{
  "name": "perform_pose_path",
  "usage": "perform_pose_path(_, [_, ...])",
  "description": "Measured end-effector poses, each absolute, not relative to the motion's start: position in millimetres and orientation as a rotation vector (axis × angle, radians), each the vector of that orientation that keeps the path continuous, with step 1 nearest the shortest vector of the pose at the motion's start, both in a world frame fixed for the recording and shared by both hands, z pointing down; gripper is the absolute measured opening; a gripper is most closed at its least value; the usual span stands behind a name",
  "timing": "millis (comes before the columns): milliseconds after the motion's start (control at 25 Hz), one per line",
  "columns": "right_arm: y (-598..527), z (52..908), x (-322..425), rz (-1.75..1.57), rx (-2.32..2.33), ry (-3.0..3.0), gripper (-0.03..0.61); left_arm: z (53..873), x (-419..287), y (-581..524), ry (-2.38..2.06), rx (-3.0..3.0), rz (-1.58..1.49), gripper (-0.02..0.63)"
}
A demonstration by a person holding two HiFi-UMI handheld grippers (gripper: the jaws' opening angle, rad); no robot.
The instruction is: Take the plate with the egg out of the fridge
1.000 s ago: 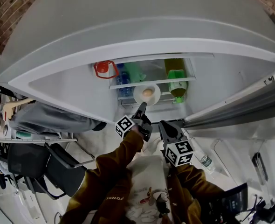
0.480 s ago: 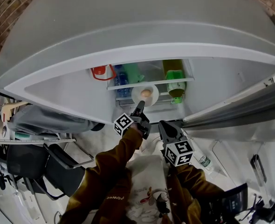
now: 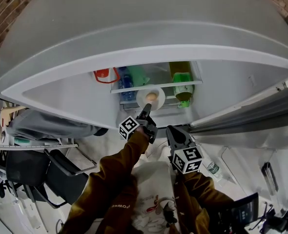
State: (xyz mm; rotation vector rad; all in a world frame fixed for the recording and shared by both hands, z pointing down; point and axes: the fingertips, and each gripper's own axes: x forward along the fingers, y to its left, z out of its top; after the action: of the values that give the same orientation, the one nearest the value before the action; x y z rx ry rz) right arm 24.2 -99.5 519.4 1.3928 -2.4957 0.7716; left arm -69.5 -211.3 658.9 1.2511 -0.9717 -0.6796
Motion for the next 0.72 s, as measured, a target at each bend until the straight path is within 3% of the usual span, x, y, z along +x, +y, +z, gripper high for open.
perform_pose_path(720, [-101.7, 519.6, 27.2, 0.776, 1.405, -2.490, 0.008, 663.0, -70.9, -220.3, -0.961, 1.238, -0.695, 0.198])
